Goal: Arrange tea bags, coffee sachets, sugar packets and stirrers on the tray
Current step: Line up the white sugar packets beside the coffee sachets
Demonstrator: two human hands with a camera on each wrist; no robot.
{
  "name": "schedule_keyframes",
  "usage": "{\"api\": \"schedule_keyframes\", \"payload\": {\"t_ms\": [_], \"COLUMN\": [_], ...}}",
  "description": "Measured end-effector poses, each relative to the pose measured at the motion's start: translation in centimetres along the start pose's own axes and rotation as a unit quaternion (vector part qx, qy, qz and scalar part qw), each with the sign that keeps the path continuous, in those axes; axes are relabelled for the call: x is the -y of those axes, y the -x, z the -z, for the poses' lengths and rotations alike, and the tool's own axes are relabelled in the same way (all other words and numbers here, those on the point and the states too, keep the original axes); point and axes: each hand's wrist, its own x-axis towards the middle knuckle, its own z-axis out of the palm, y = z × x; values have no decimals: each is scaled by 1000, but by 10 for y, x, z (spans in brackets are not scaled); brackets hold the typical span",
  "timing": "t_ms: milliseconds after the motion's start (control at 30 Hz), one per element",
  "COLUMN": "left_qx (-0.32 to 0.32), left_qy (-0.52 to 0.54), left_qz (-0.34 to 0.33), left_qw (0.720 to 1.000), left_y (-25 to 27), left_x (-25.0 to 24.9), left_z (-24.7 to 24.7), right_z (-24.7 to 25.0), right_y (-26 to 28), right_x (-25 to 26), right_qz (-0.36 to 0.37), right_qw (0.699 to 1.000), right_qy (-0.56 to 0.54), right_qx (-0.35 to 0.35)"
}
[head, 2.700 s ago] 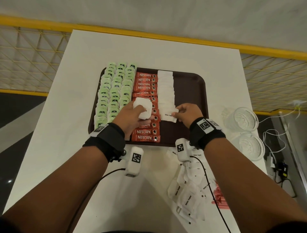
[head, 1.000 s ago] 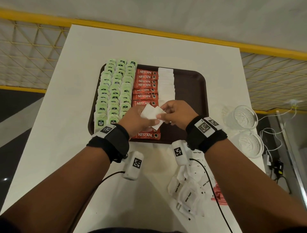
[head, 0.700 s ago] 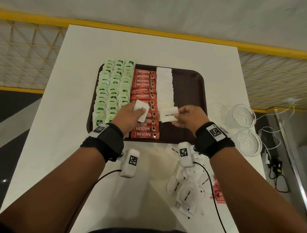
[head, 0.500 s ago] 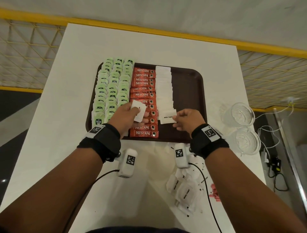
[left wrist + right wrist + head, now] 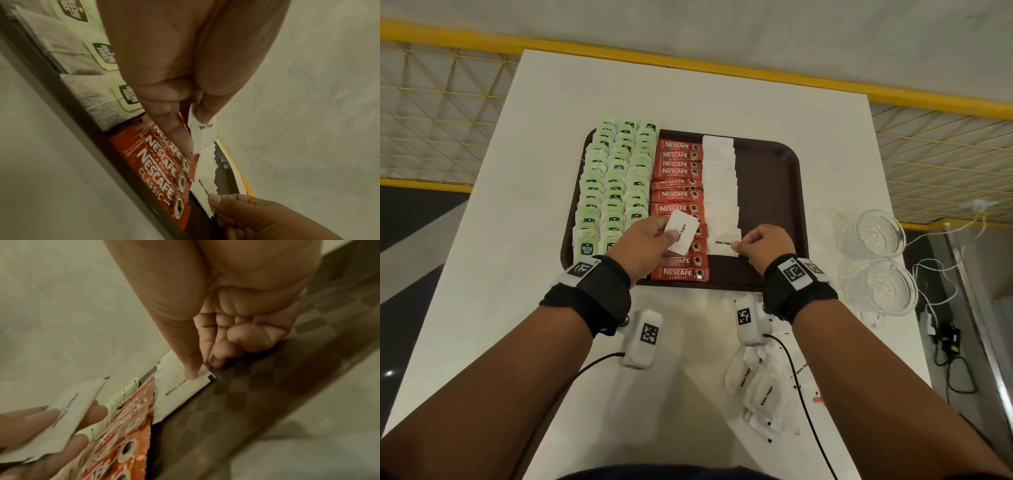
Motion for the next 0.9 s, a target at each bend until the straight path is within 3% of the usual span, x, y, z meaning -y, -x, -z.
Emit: {"api": "schedule_keyframes", "payload": {"t_ms": [200,767,900], "left_qx": [-30,-20,2], "left_qy": [-28,10,-32], "left_qz": [-9,-4,-5], "left_qw": [999,1000,999], "left_y": [-1,-1,-2], "left_x": [2,4,4], "left_z": [1,7,7], "right_z": [-5,0,5], "right_y": [2,-10,5], "right_x": [10,22,28], "right_qz": [16,-9,52], "right_qw": [1000,999,997], "right_qy": [4,-30,-15], "right_qx": [-8,-15,-55]}}
